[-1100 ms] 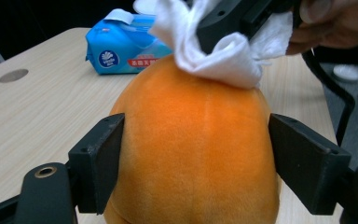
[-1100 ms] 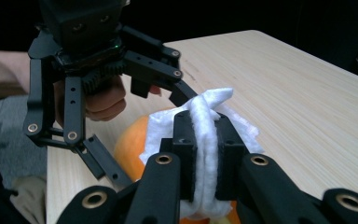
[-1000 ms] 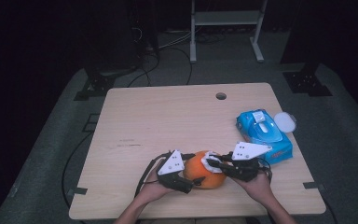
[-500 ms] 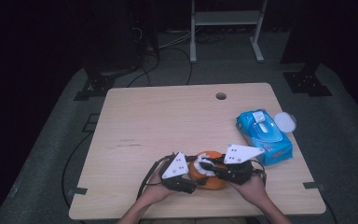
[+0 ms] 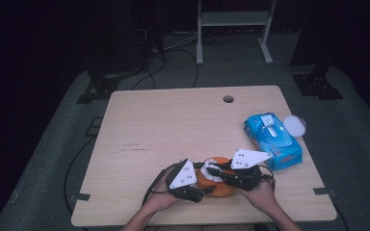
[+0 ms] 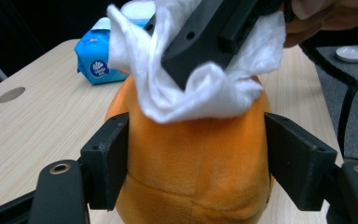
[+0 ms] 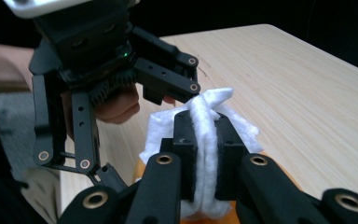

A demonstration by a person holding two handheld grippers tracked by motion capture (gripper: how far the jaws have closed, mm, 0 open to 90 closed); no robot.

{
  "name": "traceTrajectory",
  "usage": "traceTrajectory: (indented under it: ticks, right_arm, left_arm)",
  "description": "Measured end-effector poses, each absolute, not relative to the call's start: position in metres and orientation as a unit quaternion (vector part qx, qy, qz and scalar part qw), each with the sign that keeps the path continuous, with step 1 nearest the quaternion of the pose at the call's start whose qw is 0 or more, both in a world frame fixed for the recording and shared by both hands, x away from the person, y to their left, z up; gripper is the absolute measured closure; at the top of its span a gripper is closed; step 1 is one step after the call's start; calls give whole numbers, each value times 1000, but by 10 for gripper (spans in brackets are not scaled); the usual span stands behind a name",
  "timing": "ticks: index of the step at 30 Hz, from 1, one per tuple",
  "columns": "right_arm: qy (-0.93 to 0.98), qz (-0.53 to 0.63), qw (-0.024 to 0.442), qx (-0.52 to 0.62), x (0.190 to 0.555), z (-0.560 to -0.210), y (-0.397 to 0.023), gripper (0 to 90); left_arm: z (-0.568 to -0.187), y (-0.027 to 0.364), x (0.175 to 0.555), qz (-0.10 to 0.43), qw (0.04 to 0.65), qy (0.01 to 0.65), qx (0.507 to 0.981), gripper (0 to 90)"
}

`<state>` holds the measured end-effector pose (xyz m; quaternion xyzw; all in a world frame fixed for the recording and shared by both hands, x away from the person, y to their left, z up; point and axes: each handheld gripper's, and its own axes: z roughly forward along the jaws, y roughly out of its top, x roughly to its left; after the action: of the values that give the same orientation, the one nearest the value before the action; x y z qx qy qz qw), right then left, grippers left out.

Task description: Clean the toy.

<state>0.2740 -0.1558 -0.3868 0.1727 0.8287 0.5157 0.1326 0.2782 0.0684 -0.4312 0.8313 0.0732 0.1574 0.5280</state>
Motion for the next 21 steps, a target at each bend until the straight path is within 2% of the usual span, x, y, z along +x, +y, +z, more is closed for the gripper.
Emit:
traceTrajectory:
  ticks: [5, 9, 10, 11, 12, 14, 16, 17, 20, 21]
  right_arm:
    - [814, 511, 148, 232, 290, -389, -192, 815]
    - [810, 513, 134, 250, 296, -394, -202, 815]
    - [814, 509, 135, 245, 294, -397, -197, 815]
    - [814, 509, 135, 245, 294, -397, -197, 815]
    - [817, 509, 131, 235, 292, -398, -190, 815]
    - [818, 511, 125, 231, 290, -398, -187, 815]
    - [826, 510, 124, 204, 282, -398, -172, 814]
    - [826, 510, 124, 204, 282, -398, -172, 814]
    - [822, 524, 97, 203, 285, -397, -169, 813]
    - [822, 524, 97, 203, 285, -397, -169, 813]
  left_arm:
    - [-436, 76, 286, 145, 530, 87, 831, 283]
    - [-436, 78, 289, 137, 530, 94, 832, 265]
    - [-435, 77, 292, 115, 529, 116, 833, 173]
    - [-435, 77, 292, 115, 529, 116, 833, 102]
    - [-435, 76, 298, 69, 536, 155, 827, 54]
    - [-435, 76, 301, 49, 537, 169, 825, 22]
    - [-439, 75, 300, 49, 523, 161, 836, 25]
    - [-439, 75, 300, 49, 523, 161, 836, 54]
    - [-437, 80, 298, 70, 529, 150, 832, 230]
    - [-437, 80, 298, 70, 529, 150, 832, 263]
